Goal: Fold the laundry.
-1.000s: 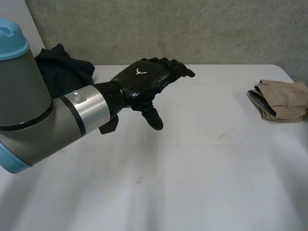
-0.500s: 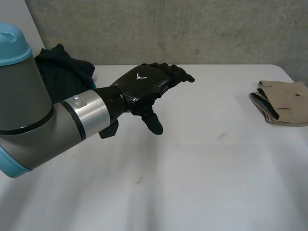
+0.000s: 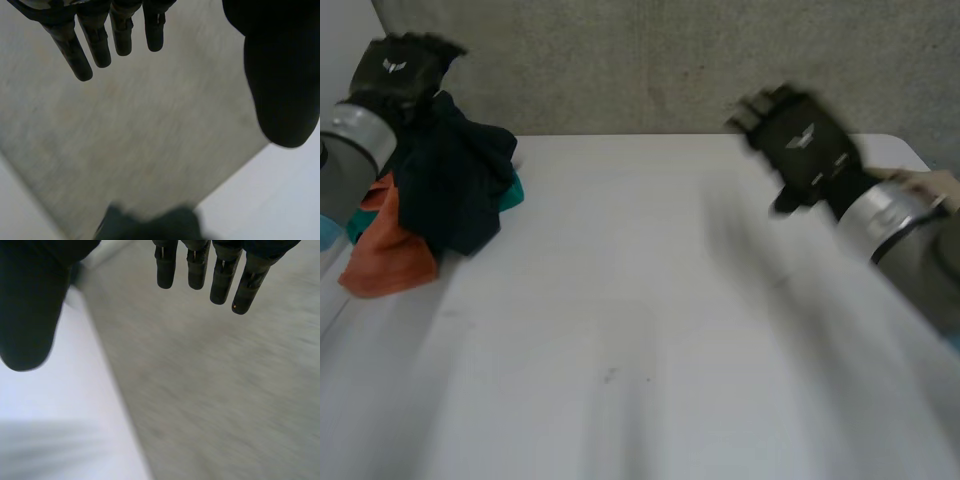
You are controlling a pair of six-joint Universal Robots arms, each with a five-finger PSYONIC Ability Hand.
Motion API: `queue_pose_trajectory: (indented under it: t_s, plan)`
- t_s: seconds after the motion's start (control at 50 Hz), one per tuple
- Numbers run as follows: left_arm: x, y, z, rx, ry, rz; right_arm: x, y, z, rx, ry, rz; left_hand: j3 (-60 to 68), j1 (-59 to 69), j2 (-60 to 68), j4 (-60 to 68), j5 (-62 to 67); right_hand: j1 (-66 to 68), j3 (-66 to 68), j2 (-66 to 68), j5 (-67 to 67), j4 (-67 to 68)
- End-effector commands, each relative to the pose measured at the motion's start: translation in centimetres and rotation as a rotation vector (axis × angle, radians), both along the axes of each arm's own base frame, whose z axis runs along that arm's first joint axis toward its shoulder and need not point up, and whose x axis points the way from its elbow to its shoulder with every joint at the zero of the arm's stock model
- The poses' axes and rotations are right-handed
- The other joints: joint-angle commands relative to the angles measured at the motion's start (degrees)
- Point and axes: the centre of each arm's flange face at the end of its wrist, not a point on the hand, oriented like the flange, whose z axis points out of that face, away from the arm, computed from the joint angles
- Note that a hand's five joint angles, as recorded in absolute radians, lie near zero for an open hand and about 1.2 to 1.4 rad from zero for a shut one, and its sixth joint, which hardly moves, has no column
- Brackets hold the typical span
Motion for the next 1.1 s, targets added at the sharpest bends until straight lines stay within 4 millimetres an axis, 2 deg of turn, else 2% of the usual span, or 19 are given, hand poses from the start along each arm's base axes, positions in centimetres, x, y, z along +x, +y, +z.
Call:
queue_pose_trajectory:
  t_s: [0.02, 0.12, 0.26, 0.3, 0.4, 0.56, 0.64, 0.66, 0.72, 0.74, 0.8, 0.82, 0.86, 0.9, 0.96, 1.04, 1.06, 1.08, 1.1]
  plan:
    - [4.6, -6.0, -7.1, 0.043, -0.188, 0.102, 2.3, 5.6, -4.8, 0.156, 0.061, 0.134, 1.4, 2.0, 1.9, 1.8, 1.0, -1.4, -2.1, -2.5, -3.3, -3.2]
    - [4.5, -7.2, -12.0, 0.081, -0.274, 0.041, 1.7, 5.6, -5.8, 0.188, 0.075, 0.079, 1.8, 2.4, 2.3, 2.2, 1.3, -1.4, -2.1, -2.5, -3.3, -3.2]
    - [4.2, -8.4, -14.9, 0.044, -0.278, 0.003, 1.0, 5.7, -6.9, 0.236, 0.091, 0.023, 12.8, 13.5, 13.3, 13.3, 12.4, -1.4, -2.1, -2.5, -3.3, -3.2]
    - [4.2, -8.8, -15.2, 0.025, -0.277, 0.007, 0.9, 5.8, -7.2, 0.251, 0.096, 0.017, 21.6, 22.2, 22.1, 22.0, 21.1, -1.4, -2.1, -2.5, -3.3, -3.2]
    - [3.5, -9.2, -14.9, -0.026, -0.274, 0.009, 0.7, 6.2, -7.7, 0.274, 0.104, 0.013, 66.3, 66.9, 66.8, 66.7, 65.8, -1.4, -2.1, -2.5, -3.3, -3.2]
    - [2.8, -9.8, -12.7, -0.143, -0.256, 0.13, 0.2, 5.8, -7.8, 0.279, 0.102, -0.009, 68.0, 68.6, 68.5, 68.4, 67.6, -1.4, -2.1, -2.5, -3.3, -3.2]
    - [0.5, -8.6, -6.7, -0.269, -0.22, 0.13, 0.0, 5.3, -7.6, 0.269, 0.097, -0.019, 68.0, 68.6, 68.5, 68.4, 67.6, -1.4, -2.1, -2.5, -3.3, -3.2]
    - [-0.5, -7.7, -3.5, -0.331, -0.187, 0.117, 0.0, 5.3, -7.5, 0.269, 0.096, -0.021, 68.0, 68.6, 68.5, 68.4, 67.6, -1.4, -2.1, -2.5, -3.3, -3.2]
    - [-2.0, -5.7, 1.3, -0.409, -0.106, 0.076, -0.1, 4.9, -7.3, 0.262, 0.09, -0.039, 68.0, 68.6, 68.5, 68.4, 67.6, -1.4, -2.1, -2.5, -3.3, -3.2]
    - [-3.1, -4.0, 4.3, -0.456, -0.041, 0.044, -0.3, 4.8, -7.3, 0.263, 0.089, -0.05, 68.0, 68.6, 68.5, 68.4, 67.6, -1.4, -2.1, -2.5, -3.3, -3.2]
    - [-4.5, -1.0, 8.5, -0.509, 0.06, -0.015, -0.8, 4.3, -7.1, 0.261, 0.078, -0.101, 68.0, 68.6, 68.5, 68.4, 67.6, -1.4, -2.1, -2.5, -3.3, -3.2]
    - [-5.3, 1.0, 10.4, -0.522, 0.114, -0.057, -0.9, 4.2, -7.1, 0.259, 0.077, -0.113, 68.0, 68.6, 68.5, 68.4, 67.6, -1.4, -2.1, -2.5, -3.3, -3.2]
    - [-6.0, 3.1, 11.8, -0.525, 0.162, -0.103, -1.1, 4.0, -6.9, 0.253, 0.075, -0.138, 68.0, 68.6, 68.5, 68.4, 67.6, -1.4, -2.1, -2.5, -3.3, -3.2]
    - [-7.2, 6.0, 12.4, -0.493, 0.219, -0.178, -1.3, 3.6, -6.6, 0.244, 0.07, -0.17, 68.0, 68.6, 68.5, 68.4, 67.6, -1.4, -2.1, -2.5, -3.3, -3.2]
    - [-9.2, 8.8, 11.7, -0.435, 0.259, -0.262, -1.7, 3.1, -6.2, 0.23, 0.062, -0.213, 68.0, 68.6, 68.5, 68.4, 67.6, -1.4, -2.1, -2.5, -3.3, -3.2]
    - [-13.3, 13.1, 8.1, -0.299, 0.262, -0.407, -2.8, 1.9, -5.4, 0.214, 0.037, -0.278, 68.0, 68.6, 68.5, 68.4, 67.6, -1.4, -2.1, -2.5, -3.3, -3.2]
    - [-14.6, 14.7, 6.3, -0.233, 0.252, -0.459, -3.1, 1.6, -5.3, 0.213, 0.027, -0.29, 68.0, 68.6, 68.5, 68.4, 67.6, -1.4, -2.1, -2.5, -3.3, -3.2]
    - [-15.3, 15.7, 5.2, -0.193, 0.241, -0.487, -3.3, 1.4, -5.1, 0.214, 0.016, -0.301, 64.4, 65.0, 64.9, 64.8, 63.9, -1.4, -2.1, -2.5, -3.3, -3.2]
    - [-16.0, 16.8, 4.1, -0.151, 0.226, -0.519, -3.5, 1.2, -5.0, 0.217, 0.006, -0.309, 51.8, 52.5, 52.3, 52.3, 51.4, -1.4, -2.1, -2.5, -3.3, -3.2]
